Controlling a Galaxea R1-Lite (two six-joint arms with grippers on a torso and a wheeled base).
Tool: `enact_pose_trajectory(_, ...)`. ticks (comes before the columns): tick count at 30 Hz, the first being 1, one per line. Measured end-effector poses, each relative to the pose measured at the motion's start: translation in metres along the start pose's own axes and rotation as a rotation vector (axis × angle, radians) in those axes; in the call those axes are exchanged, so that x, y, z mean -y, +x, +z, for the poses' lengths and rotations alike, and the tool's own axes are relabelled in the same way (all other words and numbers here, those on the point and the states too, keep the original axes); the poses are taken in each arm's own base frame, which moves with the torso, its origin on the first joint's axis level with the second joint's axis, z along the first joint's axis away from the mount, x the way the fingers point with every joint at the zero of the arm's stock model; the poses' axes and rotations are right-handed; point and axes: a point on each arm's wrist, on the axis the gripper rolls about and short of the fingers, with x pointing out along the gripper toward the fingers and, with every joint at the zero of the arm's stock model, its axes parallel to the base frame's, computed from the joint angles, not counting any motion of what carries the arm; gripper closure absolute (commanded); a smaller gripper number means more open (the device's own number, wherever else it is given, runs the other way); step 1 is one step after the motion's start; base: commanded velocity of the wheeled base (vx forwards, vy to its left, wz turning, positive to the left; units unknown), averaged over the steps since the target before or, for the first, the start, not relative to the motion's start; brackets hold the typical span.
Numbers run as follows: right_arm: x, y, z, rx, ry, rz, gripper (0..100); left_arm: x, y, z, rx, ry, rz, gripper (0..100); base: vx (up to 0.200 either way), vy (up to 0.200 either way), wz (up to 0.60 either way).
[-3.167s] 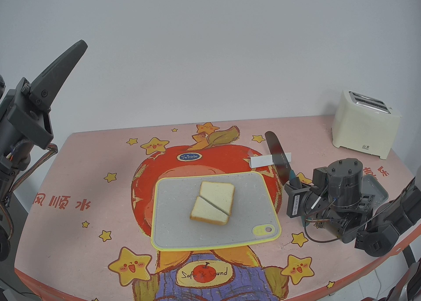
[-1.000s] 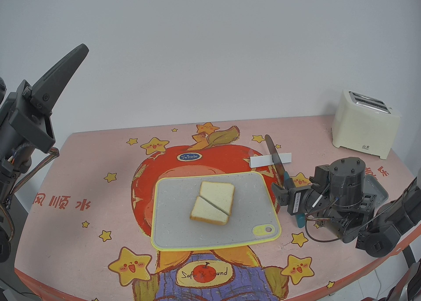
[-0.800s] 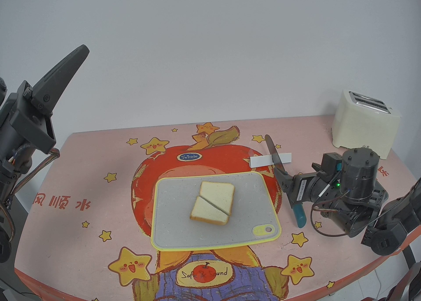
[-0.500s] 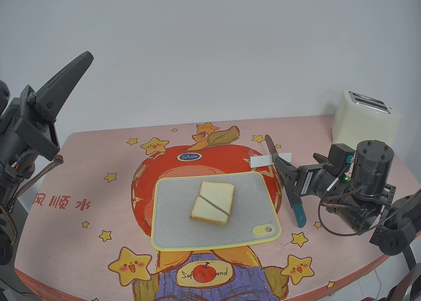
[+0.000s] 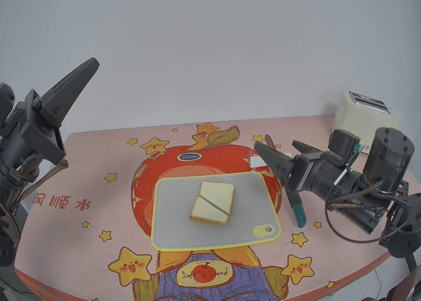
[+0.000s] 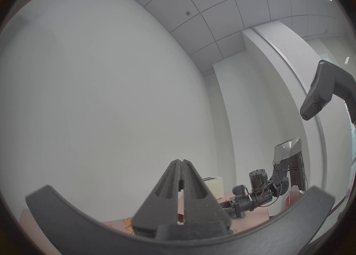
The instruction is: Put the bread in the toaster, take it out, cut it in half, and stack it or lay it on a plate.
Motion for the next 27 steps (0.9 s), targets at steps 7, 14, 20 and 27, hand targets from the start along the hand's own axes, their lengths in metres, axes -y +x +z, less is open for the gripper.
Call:
enact_pose_trajectory(7,-0.013,0.004,0.02,0.066,0.114,0.063,0,-0.002,-0.003,-0.005,-0.034,-0.012,0.059,100,0.0,0.0,0.0)
enact_pose_trajectory(14,-0.005,-0.002,0.025,0.055,0.114,0.097,0,0.004,-0.024,-0.007,-0.131,-0.003,0.142,100,0.0,0.0,0.0)
enact_pose_trajectory(20,-0.001,-0.014,0.028,0.007,0.105,0.106,0,0.017,-0.065,0.006,-0.222,0.003,0.215,100,0.0,0.0,0.0)
enact_pose_trajectory(27,0.001,-0.027,0.033,-0.036,0.094,0.108,0,0.042,-0.128,0.018,-0.335,0.012,0.371,0,0.0,0.0,0.0)
